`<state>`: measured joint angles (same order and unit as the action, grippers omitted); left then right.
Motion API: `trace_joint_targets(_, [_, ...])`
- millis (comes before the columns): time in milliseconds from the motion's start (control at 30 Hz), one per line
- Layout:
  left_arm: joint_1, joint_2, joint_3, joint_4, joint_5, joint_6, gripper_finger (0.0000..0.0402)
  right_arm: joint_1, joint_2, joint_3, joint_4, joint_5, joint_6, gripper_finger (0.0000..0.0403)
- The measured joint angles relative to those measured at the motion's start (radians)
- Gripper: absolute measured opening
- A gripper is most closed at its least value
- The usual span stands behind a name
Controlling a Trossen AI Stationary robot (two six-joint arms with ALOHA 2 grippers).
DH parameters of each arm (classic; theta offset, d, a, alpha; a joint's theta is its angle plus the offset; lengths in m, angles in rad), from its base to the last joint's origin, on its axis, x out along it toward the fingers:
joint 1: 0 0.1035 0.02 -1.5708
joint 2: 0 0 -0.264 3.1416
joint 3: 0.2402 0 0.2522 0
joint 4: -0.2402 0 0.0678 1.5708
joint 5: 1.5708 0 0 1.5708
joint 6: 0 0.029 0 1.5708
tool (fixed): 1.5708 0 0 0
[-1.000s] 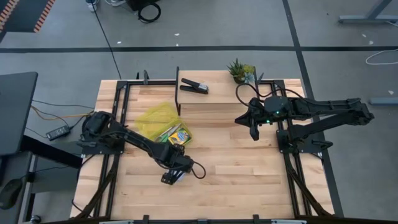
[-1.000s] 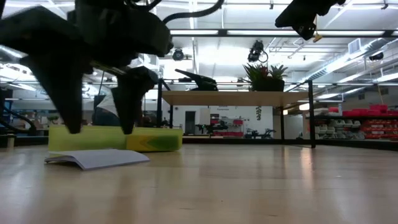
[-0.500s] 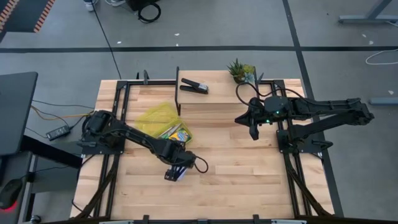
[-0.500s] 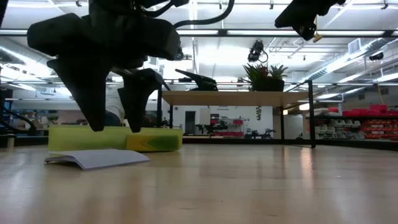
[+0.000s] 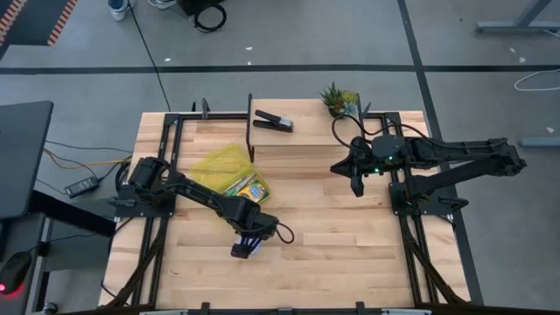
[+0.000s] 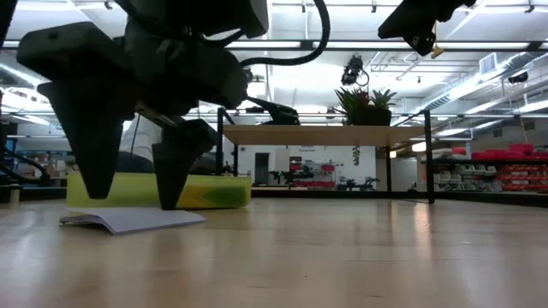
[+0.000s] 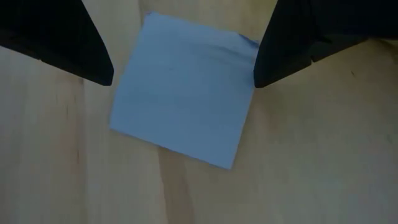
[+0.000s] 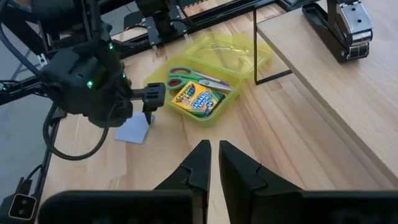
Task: Pack school essentials
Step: Put the white sticky note into the yellow supply box
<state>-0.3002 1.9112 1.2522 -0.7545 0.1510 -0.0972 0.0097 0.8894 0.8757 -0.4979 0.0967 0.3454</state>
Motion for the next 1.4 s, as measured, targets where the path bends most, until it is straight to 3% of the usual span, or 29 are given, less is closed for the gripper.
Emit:
trace_joint_targets(533, [-0.018, 0.004, 0.023, -0.014, -0.038, 0.002, 0.0396, 0.000, 0.000, 0.000, 0.000, 0.000, 0.000, 0.0039])
trace_joint_targets(833, [-0.018, 0.006, 0.063, -0.027, -0.083, 0.083, 0.0396, 0.000, 0.000, 0.000, 0.000, 0.000, -0.004, 0.0039])
trace_joint_targets(1100, [-0.018, 0.006, 0.008, -0.006, -0.050, 0.109, 0.0396, 0.000, 0.000, 0.000, 0.000, 0.000, -0.002, 0.0039])
trace_joint_targets(1400, [-0.018, 0.007, -0.018, 0.051, -0.104, 0.110, 0.0396, 0.000, 0.000, 0.000, 0.000, 0.000, 0.001, 0.0039])
